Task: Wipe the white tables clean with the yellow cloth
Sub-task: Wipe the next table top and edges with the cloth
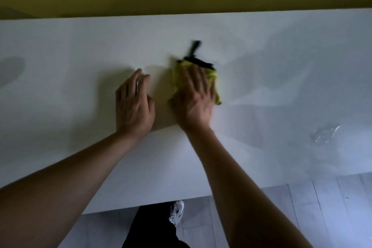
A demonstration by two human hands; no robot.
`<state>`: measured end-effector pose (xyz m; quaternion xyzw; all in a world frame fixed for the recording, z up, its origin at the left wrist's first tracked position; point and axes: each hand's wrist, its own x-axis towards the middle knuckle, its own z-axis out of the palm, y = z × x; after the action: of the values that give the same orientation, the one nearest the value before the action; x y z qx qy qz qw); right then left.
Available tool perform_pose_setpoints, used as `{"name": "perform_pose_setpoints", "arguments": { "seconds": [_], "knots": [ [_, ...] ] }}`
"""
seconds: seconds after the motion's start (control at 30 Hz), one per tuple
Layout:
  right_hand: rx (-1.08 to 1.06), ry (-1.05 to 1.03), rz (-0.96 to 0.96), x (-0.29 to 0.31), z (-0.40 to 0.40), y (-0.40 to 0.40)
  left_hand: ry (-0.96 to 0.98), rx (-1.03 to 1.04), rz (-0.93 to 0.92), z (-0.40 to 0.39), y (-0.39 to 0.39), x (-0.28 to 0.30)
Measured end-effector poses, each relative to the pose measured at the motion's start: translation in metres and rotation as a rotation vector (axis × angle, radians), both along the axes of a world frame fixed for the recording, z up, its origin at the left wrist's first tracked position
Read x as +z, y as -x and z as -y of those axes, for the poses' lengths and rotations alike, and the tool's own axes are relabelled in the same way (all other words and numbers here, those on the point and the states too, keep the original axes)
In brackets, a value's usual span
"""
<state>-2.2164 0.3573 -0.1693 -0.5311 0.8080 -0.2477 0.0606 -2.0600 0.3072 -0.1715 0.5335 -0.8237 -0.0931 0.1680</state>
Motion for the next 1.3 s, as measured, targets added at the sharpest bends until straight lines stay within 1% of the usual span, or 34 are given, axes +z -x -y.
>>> {"name": "perform_pose_setpoints", "arguments": {
  "seconds": [0.07,0.1,0.17,0.2,0.27,0.33,0.4,0.47,0.53,0.57,0.6,0.67,0.73,0.77,0.83,0.9,0.93,0.97,1.03,1.1,1.17,1.23,1.3],
  "knots": [
    [0.130,-0.029,-0.006,-0.004,0.011,-0.007,-0.016,0.087,-0.058,0.016,0.010,0.002],
    [0.171,-0.031,-0.020,-0.005,0.014,-0.001,-0.023,0.096,-0.062,0.024,0.015,0.002],
    [0.187,-0.010,-0.032,-0.007,0.016,0.023,-0.047,0.039,-0.019,0.039,0.024,0.003],
    [0.142,0.005,-0.025,-0.007,0.016,0.040,-0.055,0.000,0.012,0.047,0.028,0.003],
    [-0.044,0.005,-0.022,-0.007,0.016,0.083,-0.060,-0.058,0.068,0.063,0.034,0.003],
    [-0.245,-0.045,-0.057,-0.005,0.015,0.128,-0.062,-0.096,0.104,0.075,0.037,0.001],
    [-0.384,-0.109,-0.046,-0.002,0.014,0.157,-0.050,-0.112,0.113,0.081,0.037,-0.002],
    [-0.484,-0.107,0.003,-0.001,0.017,0.161,-0.035,-0.099,0.098,0.082,0.037,-0.004],
    [-0.574,-0.072,0.030,0.000,0.025,0.148,-0.036,-0.084,0.083,0.081,0.039,-0.005],
    [-0.585,-0.066,0.029,-0.001,0.031,0.137,-0.037,-0.079,0.076,0.080,0.040,-0.005],
    [-0.536,-0.074,0.015,-0.001,0.040,0.123,-0.035,-0.076,0.070,0.080,0.041,-0.005],
    [-0.297,-0.082,-0.029,-0.002,0.065,0.083,-0.031,-0.075,0.057,0.081,0.041,-0.005],
    [-0.055,-0.038,-0.015,-0.004,0.091,0.041,-0.021,-0.081,0.034,0.081,0.039,-0.007],
    [0.034,-0.029,-0.014,-0.005,0.100,0.026,-0.014,-0.082,0.017,0.082,0.038,-0.008],
    [0.154,-0.033,-0.022,-0.008,0.111,0.020,0.004,-0.080,-0.002,0.084,0.037,-0.010],
    [0.201,-0.011,-0.041,-0.010,0.110,0.040,0.001,-0.080,0.016,0.085,0.037,-0.010],
    [0.173,0.002,-0.052,-0.011,0.109,0.056,-0.004,-0.076,0.029,0.085,0.038,-0.009],
    [0.102,0.004,-0.064,-0.011,0.109,0.077,-0.012,-0.070,0.042,0.084,0.039,-0.008],
    [-0.129,-0.067,-0.079,-0.009,0.110,0.122,-0.032,-0.057,0.060,0.084,0.040,-0.007],
    [-0.362,-0.163,-0.043,-0.008,0.110,0.158,-0.045,-0.049,0.065,0.084,0.041,-0.007],
    [-0.506,-0.204,0.005,-0.008,0.116,0.171,-0.048,-0.041,0.065,0.084,0.041,-0.008],
    [-0.519,-0.225,-0.011,-0.008,0.127,0.157,-0.045,-0.040,0.058,0.083,0.040,-0.008],
    [-0.355,-0.190,-0.042,-0.006,0.144,0.124,-0.049,-0.041,0.057,0.083,0.040,-0.006]
  ]
}}
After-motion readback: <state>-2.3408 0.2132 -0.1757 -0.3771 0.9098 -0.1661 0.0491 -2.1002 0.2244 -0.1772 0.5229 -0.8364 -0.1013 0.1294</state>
